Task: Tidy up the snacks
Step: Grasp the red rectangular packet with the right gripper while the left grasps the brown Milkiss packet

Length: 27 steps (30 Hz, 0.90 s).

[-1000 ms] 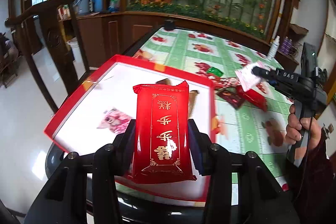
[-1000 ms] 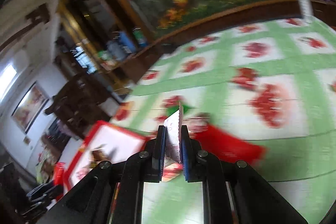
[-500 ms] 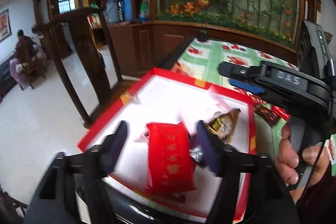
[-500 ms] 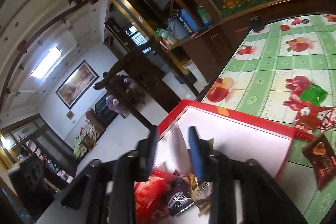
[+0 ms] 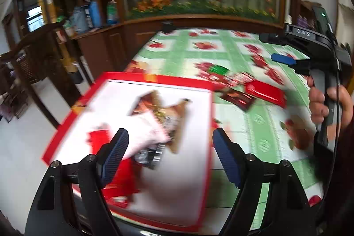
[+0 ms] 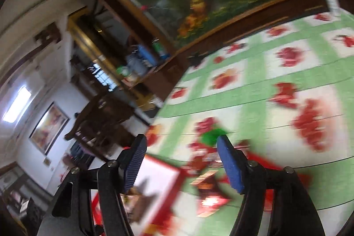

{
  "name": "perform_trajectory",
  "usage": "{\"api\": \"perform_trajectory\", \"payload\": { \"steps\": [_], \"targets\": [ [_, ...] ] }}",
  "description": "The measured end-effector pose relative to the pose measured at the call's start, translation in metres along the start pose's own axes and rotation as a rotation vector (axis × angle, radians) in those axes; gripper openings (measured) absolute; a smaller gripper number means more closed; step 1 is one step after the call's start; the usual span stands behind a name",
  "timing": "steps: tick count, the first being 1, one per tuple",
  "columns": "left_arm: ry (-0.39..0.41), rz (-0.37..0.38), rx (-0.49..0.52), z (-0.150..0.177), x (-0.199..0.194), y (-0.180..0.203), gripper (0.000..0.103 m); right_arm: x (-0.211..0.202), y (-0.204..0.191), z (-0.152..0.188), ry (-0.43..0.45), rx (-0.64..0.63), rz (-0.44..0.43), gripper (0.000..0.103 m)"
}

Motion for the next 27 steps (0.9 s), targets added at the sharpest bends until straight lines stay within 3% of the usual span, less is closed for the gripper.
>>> {"api": "perform_trajectory", "payload": {
  "steps": [5, 9, 17, 20, 22, 25, 27],
  "targets": [
    [-0.054, 0.163, 0.01, -0.008, 0.007, 0.042, 0.078, -0.009, 0.04, -0.008, -0.057, -0.031, 0.109, 0.071],
    [-0.088, 0.271, -0.036, -0.026, 0.009, 0.063, 0.078, -0.005, 0.047, -0.001, -0.117, -0.076, 0.129, 0.071],
    [-0.114, 0.262, -0.064, -0.034, 0.006, 0.078, 0.078, 0.025, 0.036, 0.038, -0.225, -0.295, 0.177, 0.071],
    [-0.149, 0.261, -0.081, -0.026, 0.009, 0.079, 0.078, 0.038, 0.04, 0.047, -0.215, -0.426, 0.277, 0.074],
    [-0.163, 0.26, -0.087, -0.022, 0.007, 0.078, 0.078, 0.043, 0.046, 0.052, -0.265, -0.455, 0.315, 0.079],
    [-0.171, 0.251, -0.077, -0.019, 0.003, 0.079, 0.078, 0.037, 0.052, 0.049, -0.261, -0.431, 0.285, 0.078],
    [-0.173, 0.25, -0.072, -0.018, 0.001, 0.08, 0.078, 0.034, 0.056, 0.05, -0.277, -0.455, 0.331, 0.075]
  ]
}}
Point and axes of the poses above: each gripper's, at about its wrist camera, not at the fingertips, and x roughly the way its jaws point, y to its right, z to its underside, the point moved 6 cm from there along x, roughly the way its jaws point, and after that the axes turned 11 degrees about x, right-handed, at the moved point
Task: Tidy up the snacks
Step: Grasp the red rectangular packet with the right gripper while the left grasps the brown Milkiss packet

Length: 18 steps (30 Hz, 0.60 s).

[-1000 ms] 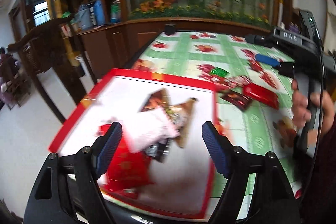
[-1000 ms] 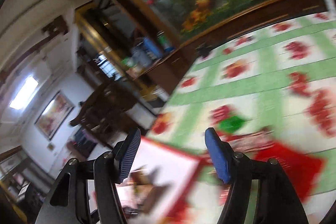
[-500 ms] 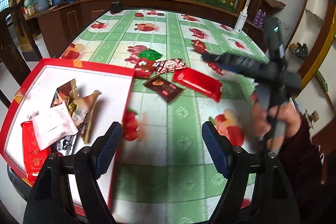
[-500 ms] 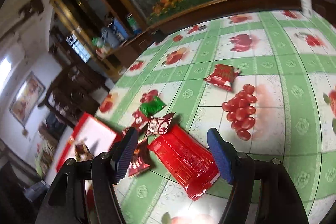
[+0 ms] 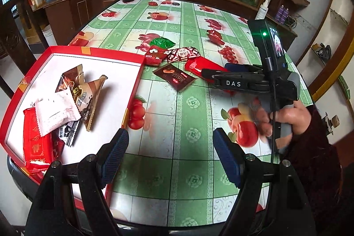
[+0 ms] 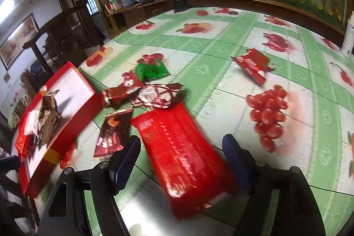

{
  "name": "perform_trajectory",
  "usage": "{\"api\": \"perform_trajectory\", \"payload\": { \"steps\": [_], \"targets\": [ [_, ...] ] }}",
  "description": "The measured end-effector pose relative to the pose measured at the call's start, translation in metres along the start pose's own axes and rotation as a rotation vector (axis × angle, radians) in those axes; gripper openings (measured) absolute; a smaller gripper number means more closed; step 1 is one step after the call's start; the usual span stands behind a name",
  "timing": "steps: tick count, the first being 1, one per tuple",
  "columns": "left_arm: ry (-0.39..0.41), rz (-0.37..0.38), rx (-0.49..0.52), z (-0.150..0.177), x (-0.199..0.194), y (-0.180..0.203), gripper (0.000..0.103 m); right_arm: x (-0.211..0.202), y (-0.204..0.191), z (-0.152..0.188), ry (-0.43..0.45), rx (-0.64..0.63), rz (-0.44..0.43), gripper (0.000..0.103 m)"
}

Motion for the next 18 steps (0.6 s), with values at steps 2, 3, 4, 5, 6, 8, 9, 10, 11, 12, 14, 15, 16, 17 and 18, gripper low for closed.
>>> {"api": "perform_trajectory", "payload": {
  "steps": [2, 3, 4, 5, 6, 8, 9, 10, 11, 12, 14, 15, 16, 17, 18],
  "targets": [
    [-0.006, 0.001, 0.005, 0.0, 0.0, 0.003, 0.078, -0.006, 0.005, 0.004, -0.016, 0.012, 0.023, 0.061],
    [-0.011, 0.002, 0.008, -0.001, 0.0, 0.004, 0.078, -0.008, 0.007, 0.005, -0.032, 0.026, 0.028, 0.059],
    [-0.016, 0.005, 0.013, -0.003, 0.002, 0.006, 0.078, -0.011, 0.012, 0.006, -0.048, 0.038, 0.037, 0.059],
    [-0.019, 0.007, 0.016, -0.005, 0.003, 0.008, 0.078, -0.014, 0.018, 0.006, -0.054, 0.044, 0.056, 0.058],
    [-0.023, 0.01, 0.017, -0.009, 0.005, 0.009, 0.078, -0.019, 0.028, 0.008, -0.052, 0.047, 0.091, 0.058],
    [-0.033, 0.012, -0.003, -0.021, 0.013, 0.01, 0.078, -0.028, 0.044, 0.01, -0.056, 0.071, 0.113, 0.059],
    [-0.036, 0.019, -0.018, -0.027, 0.019, 0.01, 0.078, -0.031, 0.052, 0.011, -0.059, 0.096, 0.11, 0.059],
    [-0.044, 0.027, -0.04, -0.035, 0.026, 0.01, 0.078, -0.034, 0.06, 0.012, -0.059, 0.126, 0.109, 0.059],
    [-0.059, 0.03, -0.066, -0.041, 0.035, 0.008, 0.078, -0.036, 0.066, 0.013, -0.056, 0.145, 0.108, 0.059],
    [-0.08, 0.035, -0.097, -0.047, 0.046, 0.007, 0.078, -0.039, 0.069, 0.015, -0.05, 0.151, 0.109, 0.06],
    [-0.135, 0.064, -0.171, -0.055, 0.069, 0.005, 0.078, -0.041, 0.069, 0.017, -0.04, 0.144, 0.115, 0.061],
    [-0.157, 0.073, -0.205, -0.056, 0.079, 0.004, 0.078, -0.041, 0.068, 0.018, -0.036, 0.132, 0.127, 0.061],
    [-0.179, 0.08, -0.248, -0.059, 0.09, 0.002, 0.078, -0.04, 0.065, 0.019, -0.036, 0.116, 0.14, 0.063],
    [-0.185, 0.082, -0.269, -0.061, 0.095, 0.0, 0.078, -0.039, 0.062, 0.021, -0.037, 0.089, 0.163, 0.065],
    [-0.192, 0.083, -0.286, -0.064, 0.101, -0.001, 0.078, -0.037, 0.058, 0.022, -0.04, 0.065, 0.182, 0.066]
  ]
}}
Point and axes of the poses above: each gripper's, at about its wrist camera, not at the fingertips, and x roughly the way its jaws point, y to its right, z to its underside, the point moved 6 cm from there along x, roughly the way its jaws point, and after that the axes turned 11 degrees about x, right-handed, at the moved point
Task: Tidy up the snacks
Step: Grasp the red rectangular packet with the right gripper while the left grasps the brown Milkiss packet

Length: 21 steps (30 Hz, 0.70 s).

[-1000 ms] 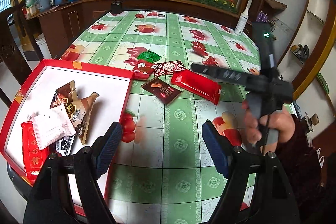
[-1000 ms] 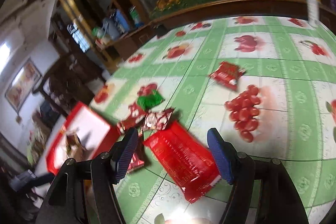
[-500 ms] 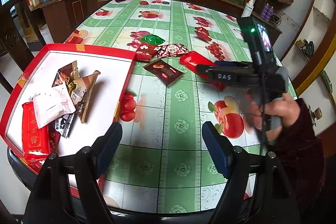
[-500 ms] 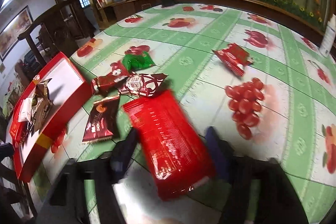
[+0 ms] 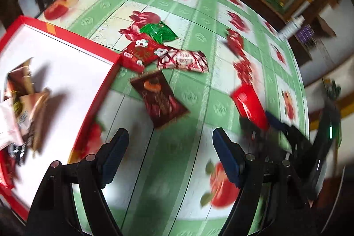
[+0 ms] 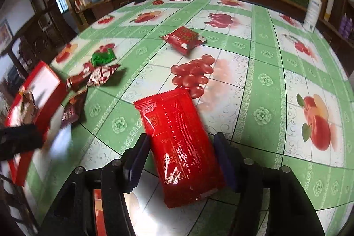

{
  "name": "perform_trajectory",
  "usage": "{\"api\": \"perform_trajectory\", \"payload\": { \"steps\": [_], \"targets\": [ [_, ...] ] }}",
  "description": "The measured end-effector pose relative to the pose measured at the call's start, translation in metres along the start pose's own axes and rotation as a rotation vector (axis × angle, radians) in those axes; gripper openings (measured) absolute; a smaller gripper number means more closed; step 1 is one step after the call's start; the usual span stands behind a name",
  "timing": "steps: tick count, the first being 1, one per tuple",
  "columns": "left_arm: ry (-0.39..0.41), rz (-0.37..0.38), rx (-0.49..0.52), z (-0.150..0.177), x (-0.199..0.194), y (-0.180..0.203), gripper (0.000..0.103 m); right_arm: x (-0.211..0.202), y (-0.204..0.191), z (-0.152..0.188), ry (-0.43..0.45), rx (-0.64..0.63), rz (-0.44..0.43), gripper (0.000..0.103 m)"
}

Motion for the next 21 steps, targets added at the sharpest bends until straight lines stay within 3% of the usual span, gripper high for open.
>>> {"api": "perform_trajectory", "payload": {
  "steps": [6, 10, 12, 14, 17, 21],
  "targets": [
    [-0.047, -0.048, -0.043, -0.016, 0.029, -0.007, 0.078, 0.003, -0.003, -0.001, -0.001, -0.009, 0.004, 0.071],
    [-0.013, -0.115, 0.026, -0.025, 0.038, -0.002, 0.078, 0.003, -0.004, -0.001, -0.004, -0.009, 0.003, 0.072],
    [0.008, -0.162, 0.086, -0.027, 0.039, 0.001, 0.065, 0.003, -0.004, -0.001, -0.006, -0.011, 0.005, 0.072],
    [0.021, -0.199, 0.142, -0.025, 0.038, 0.005, 0.037, 0.003, -0.005, -0.001, -0.006, -0.012, 0.005, 0.073],
    [0.029, -0.152, 0.211, -0.015, 0.034, 0.017, 0.034, 0.004, -0.004, -0.002, -0.008, -0.012, 0.003, 0.073],
    [0.032, -0.148, 0.325, 0.01, 0.026, 0.037, 0.033, 0.003, -0.003, -0.002, -0.007, -0.006, -0.006, 0.073]
  ]
}}
Point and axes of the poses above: each gripper's, at about its wrist camera, not at the fingertips, and x roughly the way its jaws point, y to its right, z to its underside, the point moved 6 cm from there along x, roughly the way its jaws point, and after that the axes turned 11 degrees about x, right-handed, at the moved point
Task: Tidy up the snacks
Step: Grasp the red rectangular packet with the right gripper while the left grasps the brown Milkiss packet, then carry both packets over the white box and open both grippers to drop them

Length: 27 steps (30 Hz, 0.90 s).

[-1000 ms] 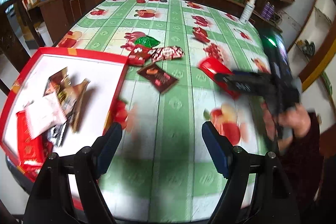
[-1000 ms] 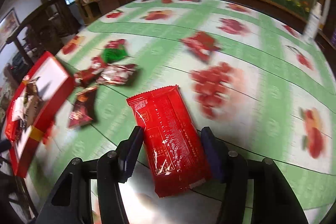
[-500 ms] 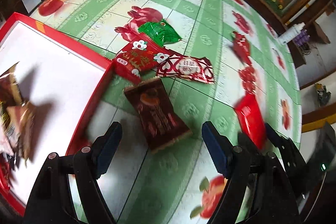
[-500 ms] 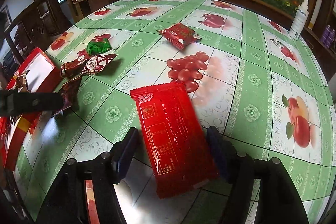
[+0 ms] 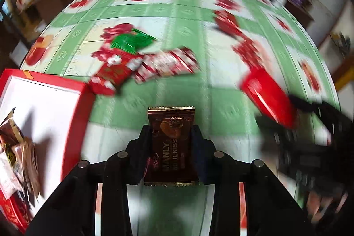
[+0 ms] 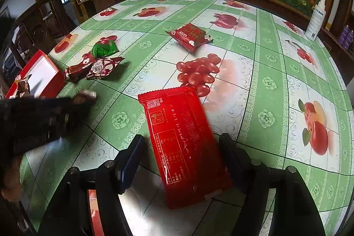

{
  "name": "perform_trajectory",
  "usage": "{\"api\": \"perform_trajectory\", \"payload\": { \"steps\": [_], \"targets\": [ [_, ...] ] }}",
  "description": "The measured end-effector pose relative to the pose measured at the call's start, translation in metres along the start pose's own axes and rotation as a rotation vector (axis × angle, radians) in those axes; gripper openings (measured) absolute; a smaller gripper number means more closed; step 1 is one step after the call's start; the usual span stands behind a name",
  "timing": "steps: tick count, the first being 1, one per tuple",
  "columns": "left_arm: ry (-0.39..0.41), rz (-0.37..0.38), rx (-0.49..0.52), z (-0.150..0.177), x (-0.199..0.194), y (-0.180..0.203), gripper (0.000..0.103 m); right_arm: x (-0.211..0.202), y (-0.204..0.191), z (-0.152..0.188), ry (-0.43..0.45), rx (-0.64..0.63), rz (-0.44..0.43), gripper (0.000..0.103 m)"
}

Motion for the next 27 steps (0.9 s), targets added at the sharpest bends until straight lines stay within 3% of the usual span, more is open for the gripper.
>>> {"api": "perform_trajectory", "payload": {
  "steps": [4, 7, 9, 13, 19, 27],
  "targets": [
    [0.017, 0.035, 0.075, 0.024, -0.016, 0.022, 0.033, 0.0, 0.0, 0.001, 0.008, -0.009, 0.01, 0.071],
    [0.026, 0.079, 0.087, 0.037, -0.025, 0.029, 0.032, -0.003, 0.003, 0.0, 0.021, 0.003, 0.018, 0.059],
    [0.031, 0.107, 0.089, 0.044, -0.03, 0.031, 0.032, -0.003, 0.005, 0.0, 0.029, 0.019, 0.011, 0.057],
    [0.049, 0.103, 0.094, 0.055, -0.036, 0.029, 0.032, -0.005, 0.007, -0.001, 0.035, 0.045, -0.004, 0.055],
    [0.075, 0.12, 0.07, 0.07, -0.048, 0.024, 0.032, -0.011, 0.021, -0.003, 0.006, 0.177, -0.145, 0.054],
    [0.157, 0.047, 0.082, 0.078, -0.071, 0.007, 0.032, -0.014, 0.021, -0.006, -0.032, 0.308, -0.354, 0.054]
  ]
}}
Point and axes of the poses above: each gripper's, at about its wrist camera, not at the fingertips, and x roughly the way its jaws point, y to its right, z to its underside, the point moved 6 cm from there along x, roughly the way its jaws point, and after that the axes turned 11 degrees about x, right-handed, at the moved point
